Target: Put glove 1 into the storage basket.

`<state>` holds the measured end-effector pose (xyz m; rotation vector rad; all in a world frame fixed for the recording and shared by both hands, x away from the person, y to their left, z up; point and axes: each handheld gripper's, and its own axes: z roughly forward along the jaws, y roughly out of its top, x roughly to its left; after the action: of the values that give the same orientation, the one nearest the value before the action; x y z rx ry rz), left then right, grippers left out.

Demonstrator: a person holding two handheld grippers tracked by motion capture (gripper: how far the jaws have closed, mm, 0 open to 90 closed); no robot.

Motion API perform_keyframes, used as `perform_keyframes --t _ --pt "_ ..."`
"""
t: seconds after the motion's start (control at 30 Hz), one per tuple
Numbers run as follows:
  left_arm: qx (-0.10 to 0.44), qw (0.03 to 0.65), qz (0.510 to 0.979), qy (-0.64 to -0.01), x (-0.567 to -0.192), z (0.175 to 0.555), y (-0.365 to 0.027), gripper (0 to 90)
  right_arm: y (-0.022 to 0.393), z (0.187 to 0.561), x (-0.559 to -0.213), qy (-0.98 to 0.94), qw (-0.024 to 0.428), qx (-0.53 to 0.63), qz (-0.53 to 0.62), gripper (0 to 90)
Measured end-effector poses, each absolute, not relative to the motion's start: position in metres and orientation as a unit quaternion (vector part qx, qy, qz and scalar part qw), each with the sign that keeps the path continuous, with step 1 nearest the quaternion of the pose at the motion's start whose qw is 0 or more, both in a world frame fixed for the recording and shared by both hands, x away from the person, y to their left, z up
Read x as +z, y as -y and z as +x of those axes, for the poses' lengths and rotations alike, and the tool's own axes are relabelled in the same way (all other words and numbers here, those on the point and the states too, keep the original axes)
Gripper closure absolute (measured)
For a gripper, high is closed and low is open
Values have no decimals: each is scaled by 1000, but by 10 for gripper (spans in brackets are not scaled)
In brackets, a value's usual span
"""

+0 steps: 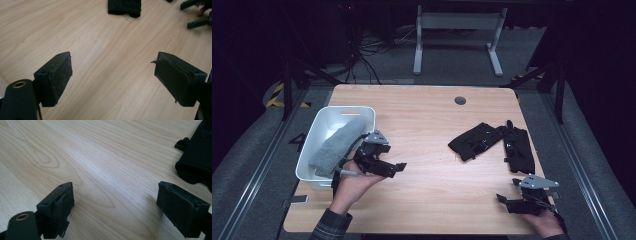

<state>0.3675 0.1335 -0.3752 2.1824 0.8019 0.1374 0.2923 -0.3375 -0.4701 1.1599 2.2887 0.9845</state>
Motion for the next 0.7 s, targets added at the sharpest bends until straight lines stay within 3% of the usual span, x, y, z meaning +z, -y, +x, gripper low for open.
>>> perform_keyframes --t 0.33,0.7 --pt "34 393 870 -297 -419 351 -112 153 338 291 -470 -817 198 352 412 167" --pt "58 348 896 -269 -457 338 -101 147 339 289 -451 -809 214 351 419 394"
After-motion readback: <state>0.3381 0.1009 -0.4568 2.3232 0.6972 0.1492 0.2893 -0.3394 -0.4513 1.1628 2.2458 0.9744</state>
